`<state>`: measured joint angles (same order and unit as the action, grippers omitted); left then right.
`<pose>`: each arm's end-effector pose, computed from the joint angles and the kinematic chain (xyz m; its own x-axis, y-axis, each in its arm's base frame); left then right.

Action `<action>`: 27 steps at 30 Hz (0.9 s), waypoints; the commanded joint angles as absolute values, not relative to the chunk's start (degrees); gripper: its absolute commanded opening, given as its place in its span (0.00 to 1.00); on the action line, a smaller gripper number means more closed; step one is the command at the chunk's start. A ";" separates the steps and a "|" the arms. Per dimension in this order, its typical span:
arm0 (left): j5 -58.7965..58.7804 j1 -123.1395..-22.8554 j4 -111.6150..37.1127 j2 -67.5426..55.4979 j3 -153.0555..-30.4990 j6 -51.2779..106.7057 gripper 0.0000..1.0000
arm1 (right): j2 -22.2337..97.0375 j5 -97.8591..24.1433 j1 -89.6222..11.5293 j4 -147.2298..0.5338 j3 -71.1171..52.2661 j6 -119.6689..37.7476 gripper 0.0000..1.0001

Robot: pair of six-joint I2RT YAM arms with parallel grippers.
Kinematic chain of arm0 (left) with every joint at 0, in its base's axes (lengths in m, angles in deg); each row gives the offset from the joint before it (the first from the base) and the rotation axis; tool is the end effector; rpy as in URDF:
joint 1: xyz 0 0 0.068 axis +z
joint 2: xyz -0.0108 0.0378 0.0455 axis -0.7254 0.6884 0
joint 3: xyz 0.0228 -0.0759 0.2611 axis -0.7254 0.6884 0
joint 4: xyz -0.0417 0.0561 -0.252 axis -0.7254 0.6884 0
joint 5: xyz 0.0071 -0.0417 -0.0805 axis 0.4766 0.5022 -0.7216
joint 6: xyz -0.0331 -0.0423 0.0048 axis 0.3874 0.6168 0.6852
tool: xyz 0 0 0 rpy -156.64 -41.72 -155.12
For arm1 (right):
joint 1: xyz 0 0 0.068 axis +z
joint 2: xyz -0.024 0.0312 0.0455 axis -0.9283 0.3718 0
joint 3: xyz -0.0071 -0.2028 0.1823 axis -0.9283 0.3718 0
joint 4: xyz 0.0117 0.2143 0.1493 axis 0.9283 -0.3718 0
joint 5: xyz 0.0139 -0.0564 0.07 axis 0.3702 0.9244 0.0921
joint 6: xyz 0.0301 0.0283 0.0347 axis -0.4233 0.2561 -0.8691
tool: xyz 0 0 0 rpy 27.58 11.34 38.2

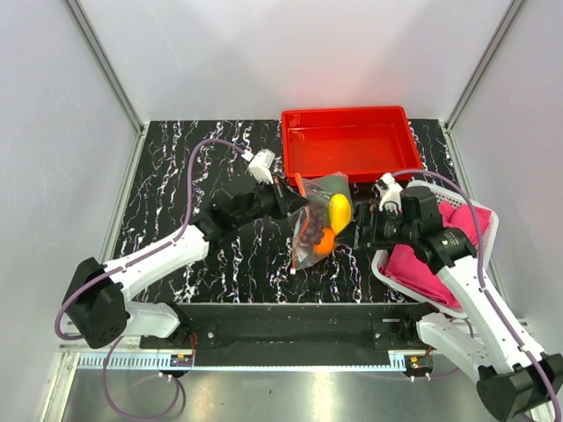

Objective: Open the zip-top bag and remove the fake food

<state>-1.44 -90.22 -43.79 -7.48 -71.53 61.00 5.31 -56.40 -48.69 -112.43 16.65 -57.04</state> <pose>0.2148 -0.2136 0.3058 -0.6827 -0.3093 -0.6620 0.4487 0.5376 -0.7139 0.1579 0.0731 0.3084 -0.7932 0.0865 -0.6027 -0.3498 0.7455 0.5673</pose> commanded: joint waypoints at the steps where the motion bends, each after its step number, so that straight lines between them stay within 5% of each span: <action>1: -5.54 -91.23 -44.64 -8.74 -75.94 60.52 0.00 | 7.03 -53.30 -43.41 -107.21 12.42 -56.03 1.00; 12: -5.81 -92.81 -42.27 -8.04 -79.46 61.92 0.00 | 14.58 -43.29 -31.97 -101.41 9.08 -57.17 0.98; 23: -4.75 -93.26 -40.16 -6.64 -81.04 62.72 0.00 | 18.36 -39.76 -28.36 -92.88 9.61 -64.73 0.76; 27: -5.28 -93.52 -40.16 -6.11 -81.92 62.98 0.00 | 19.16 -38.62 -27.39 -91.30 9.52 -67.19 0.55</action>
